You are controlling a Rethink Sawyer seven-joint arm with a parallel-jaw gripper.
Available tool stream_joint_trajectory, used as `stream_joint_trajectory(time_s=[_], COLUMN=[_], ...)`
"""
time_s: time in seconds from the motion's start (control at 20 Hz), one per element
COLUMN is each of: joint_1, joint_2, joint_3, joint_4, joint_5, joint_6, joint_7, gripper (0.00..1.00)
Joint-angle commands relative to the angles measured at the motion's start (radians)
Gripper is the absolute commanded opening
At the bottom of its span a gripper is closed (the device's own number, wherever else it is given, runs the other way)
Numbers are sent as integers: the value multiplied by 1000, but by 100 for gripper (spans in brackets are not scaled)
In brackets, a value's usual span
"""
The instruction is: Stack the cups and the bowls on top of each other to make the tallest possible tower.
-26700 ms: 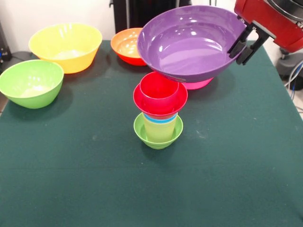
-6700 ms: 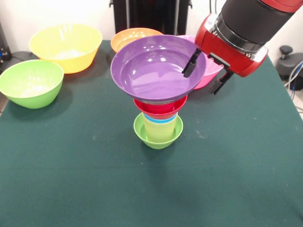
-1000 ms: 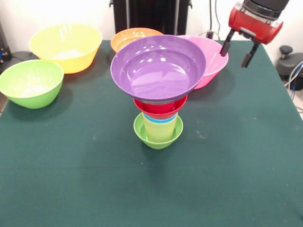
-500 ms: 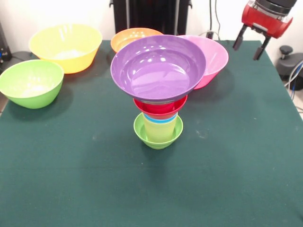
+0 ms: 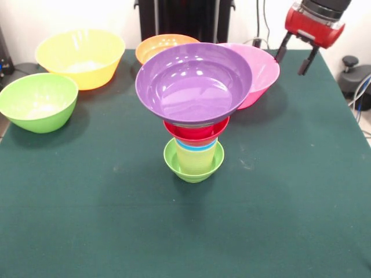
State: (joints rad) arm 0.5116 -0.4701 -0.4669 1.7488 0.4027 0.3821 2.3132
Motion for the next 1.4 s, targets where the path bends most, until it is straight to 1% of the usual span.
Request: stream_joint_trajectory(time_s=[0.05, 0.3, 0.45, 0.65, 0.85, 1.0, 1.25, 1.4], joint_1=[-72, -82, -80, -88, -105, -106, -128, -131], joint_2=[64, 47, 47, 50, 47, 47, 35, 23], joint_3=[84, 65, 68, 99, 131, 151, 175, 179], joint_4=[12, 9, 9, 28, 56, 72, 85, 97], joint_5=[-16, -38, -39, -39, -43, -48, -53, -51], joint_6=[-28, -12, -27, -108, -207, -287, -341, -342], joint_7=[125, 110, 114, 117, 124, 136, 126, 120], gripper=[100, 100, 100, 100, 100, 100, 100, 100])
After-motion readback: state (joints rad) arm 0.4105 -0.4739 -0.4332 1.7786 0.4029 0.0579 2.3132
